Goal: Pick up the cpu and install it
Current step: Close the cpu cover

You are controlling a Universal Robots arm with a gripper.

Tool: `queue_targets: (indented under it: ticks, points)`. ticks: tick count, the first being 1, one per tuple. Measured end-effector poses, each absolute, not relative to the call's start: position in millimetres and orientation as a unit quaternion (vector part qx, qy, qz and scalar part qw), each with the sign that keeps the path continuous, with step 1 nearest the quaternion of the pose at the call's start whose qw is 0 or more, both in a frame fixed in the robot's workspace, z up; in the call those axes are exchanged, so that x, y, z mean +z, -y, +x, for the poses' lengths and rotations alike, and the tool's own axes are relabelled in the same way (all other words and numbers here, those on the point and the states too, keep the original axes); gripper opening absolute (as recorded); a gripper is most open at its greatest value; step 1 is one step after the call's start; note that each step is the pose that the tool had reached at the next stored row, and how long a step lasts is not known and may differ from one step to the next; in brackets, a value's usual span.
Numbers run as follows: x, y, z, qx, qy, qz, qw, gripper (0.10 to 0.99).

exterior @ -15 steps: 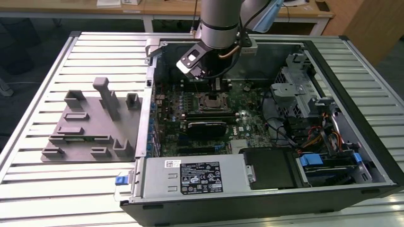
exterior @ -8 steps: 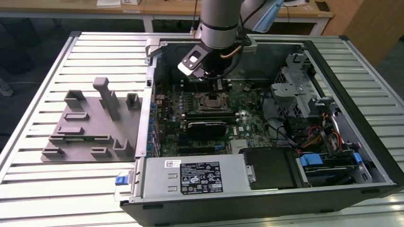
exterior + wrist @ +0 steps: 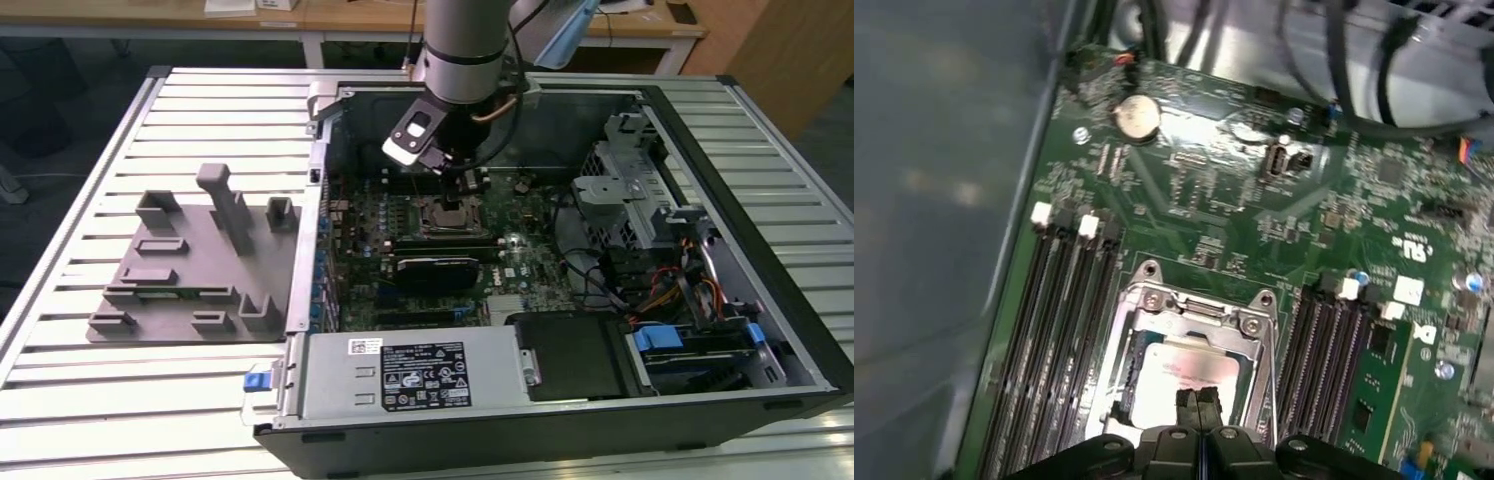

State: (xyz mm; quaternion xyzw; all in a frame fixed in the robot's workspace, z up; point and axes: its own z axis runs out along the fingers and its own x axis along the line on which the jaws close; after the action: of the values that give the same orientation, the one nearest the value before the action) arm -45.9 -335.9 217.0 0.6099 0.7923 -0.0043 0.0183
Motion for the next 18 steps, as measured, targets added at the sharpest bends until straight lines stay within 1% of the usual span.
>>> queue_targets:
  ticks: [18]
  points:
    - [216.7, 335.9, -46.0, -0.004, -0.877, 0.479, 0.021, 0.106]
